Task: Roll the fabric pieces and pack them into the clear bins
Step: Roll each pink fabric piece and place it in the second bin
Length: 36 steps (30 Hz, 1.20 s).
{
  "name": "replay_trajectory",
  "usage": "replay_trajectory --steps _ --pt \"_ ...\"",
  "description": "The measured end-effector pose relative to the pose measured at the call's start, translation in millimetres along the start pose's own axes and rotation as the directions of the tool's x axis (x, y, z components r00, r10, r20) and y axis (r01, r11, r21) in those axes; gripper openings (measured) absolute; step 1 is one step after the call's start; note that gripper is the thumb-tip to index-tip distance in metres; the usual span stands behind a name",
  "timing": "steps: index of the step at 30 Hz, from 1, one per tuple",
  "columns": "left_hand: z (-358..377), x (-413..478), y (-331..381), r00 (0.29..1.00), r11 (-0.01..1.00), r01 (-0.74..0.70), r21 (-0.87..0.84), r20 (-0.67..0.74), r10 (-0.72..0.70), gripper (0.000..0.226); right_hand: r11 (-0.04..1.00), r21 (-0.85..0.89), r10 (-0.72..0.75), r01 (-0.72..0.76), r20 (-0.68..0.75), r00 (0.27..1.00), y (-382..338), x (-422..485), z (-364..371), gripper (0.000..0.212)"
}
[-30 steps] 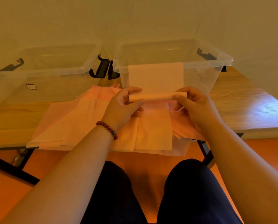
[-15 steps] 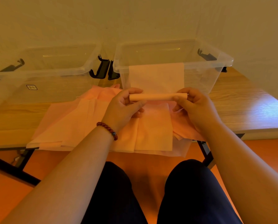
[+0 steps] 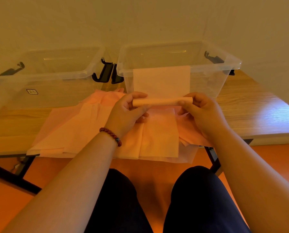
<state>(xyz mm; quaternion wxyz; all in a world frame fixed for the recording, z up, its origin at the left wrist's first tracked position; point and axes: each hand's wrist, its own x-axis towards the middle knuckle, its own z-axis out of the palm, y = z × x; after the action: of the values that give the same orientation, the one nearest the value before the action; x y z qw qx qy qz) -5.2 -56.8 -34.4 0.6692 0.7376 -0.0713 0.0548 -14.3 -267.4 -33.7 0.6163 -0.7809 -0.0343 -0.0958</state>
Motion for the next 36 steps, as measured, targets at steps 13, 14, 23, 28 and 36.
replay_trajectory --steps 13,14,23,28,36 --pt "-0.2 0.7 -1.4 1.000 1.000 0.008 0.025 -0.017 -0.008 0.009 0.995 -0.091 -0.033 0.038 0.056 0.998 -1.7 -1.0 -0.2 0.007" --pt "-0.3 0.5 -1.3 1.000 1.000 0.004 0.017 -0.007 -0.004 0.013 0.994 -0.095 -0.041 0.047 0.055 0.998 -1.9 -1.0 0.0 0.009" --pt "-0.6 1.1 -2.4 1.000 0.999 -0.006 0.044 -0.003 0.006 0.009 1.000 0.004 -0.008 0.008 0.117 0.993 0.1 2.0 -2.0 0.031" --pt "-0.7 -0.8 0.8 0.999 0.999 -0.022 0.046 0.038 0.020 0.020 0.995 -0.096 -0.009 0.016 0.079 0.997 -0.1 1.3 -1.2 0.011" --pt "-0.1 1.1 -3.3 1.000 0.997 -0.006 0.080 -0.017 0.008 0.006 0.999 -0.001 -0.038 0.038 0.104 0.994 2.2 2.5 -0.4 0.033"
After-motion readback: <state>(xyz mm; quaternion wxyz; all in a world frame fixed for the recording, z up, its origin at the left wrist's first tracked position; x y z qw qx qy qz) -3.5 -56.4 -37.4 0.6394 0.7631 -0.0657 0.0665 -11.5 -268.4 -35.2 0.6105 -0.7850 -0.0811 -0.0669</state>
